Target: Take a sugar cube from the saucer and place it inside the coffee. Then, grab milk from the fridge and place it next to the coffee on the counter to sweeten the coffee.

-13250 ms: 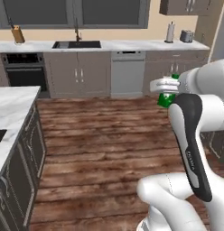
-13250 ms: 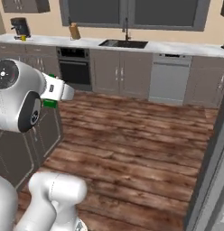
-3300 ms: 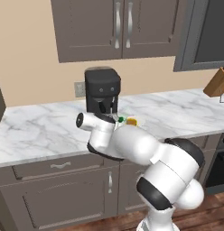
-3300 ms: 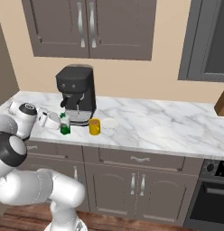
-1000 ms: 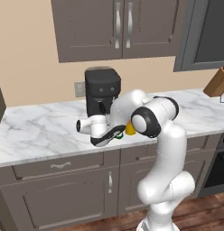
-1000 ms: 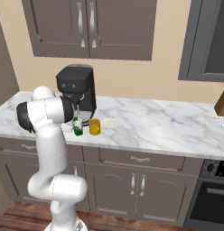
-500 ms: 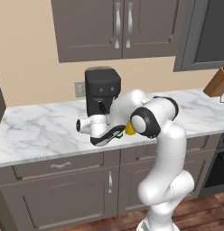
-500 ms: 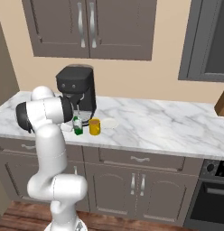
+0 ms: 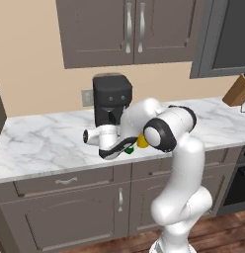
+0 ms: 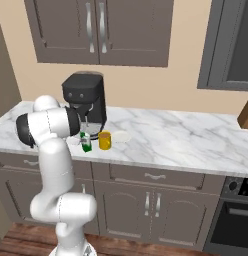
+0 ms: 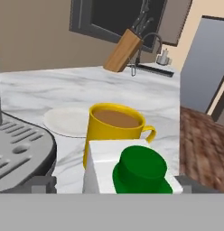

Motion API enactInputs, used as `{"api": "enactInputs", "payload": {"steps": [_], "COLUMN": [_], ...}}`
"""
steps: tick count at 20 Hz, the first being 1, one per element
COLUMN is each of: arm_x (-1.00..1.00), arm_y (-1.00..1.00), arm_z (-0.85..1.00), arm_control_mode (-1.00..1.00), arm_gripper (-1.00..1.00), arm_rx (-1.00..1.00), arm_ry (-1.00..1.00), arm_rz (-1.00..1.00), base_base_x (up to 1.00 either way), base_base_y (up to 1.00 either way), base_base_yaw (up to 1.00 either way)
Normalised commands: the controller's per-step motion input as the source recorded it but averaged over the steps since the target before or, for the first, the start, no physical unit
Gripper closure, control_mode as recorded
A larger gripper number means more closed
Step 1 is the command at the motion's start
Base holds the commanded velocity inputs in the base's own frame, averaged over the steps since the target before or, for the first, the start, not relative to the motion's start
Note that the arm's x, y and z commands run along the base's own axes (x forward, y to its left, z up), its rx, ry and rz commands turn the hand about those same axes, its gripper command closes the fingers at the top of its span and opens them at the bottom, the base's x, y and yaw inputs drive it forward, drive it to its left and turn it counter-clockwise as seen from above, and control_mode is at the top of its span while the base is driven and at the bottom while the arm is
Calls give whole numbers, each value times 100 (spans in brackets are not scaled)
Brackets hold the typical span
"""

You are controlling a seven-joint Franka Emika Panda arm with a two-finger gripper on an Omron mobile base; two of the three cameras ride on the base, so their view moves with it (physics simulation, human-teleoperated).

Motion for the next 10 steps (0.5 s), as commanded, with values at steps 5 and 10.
{"api": "enactInputs", "payload": {"steps": [5,10], "arm_x": [-28,-23], "arm_y": [1,6], "arm_z": [3,1], "arm_control_mode": [-100,-100], "arm_gripper": [-100,-100], "arm_rx": [0,0], "arm_ry": [-7,-9], "arm_rz": [-3,-4], "base_base_x": [0,0], "base_base_y": [0,0], "base_base_yaw": [0,0]}}
